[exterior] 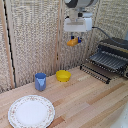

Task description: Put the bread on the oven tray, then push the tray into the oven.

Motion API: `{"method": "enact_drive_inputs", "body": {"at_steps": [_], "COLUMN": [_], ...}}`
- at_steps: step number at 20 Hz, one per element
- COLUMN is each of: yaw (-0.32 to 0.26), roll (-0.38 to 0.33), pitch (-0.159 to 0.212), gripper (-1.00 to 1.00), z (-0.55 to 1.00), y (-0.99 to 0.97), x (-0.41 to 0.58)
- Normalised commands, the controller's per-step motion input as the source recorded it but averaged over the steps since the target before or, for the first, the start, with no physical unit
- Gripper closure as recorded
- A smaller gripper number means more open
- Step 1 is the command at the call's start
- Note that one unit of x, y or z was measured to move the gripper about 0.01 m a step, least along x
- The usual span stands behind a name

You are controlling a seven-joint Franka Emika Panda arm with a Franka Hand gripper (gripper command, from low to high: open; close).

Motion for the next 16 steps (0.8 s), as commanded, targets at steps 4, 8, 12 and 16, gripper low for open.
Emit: {"method": "enact_drive_inputs", "body": {"at_steps": [4, 8, 12, 16], "yaw": [-0.106, -0.063, -0.037, -0.026], "roll": [0.000, 0.000, 0.005, 0.022], "pitch": [-0.115, -0.092, -0.058, -0.028], "gripper": [1.00, 1.00, 1.00, 1.00], "z": [0.14, 0.09, 0.05, 0.00], "y": [-0.86, -0.98, -1.00, -1.00], "x": [-0.022, -0.003, -0.036, -0.021]}}
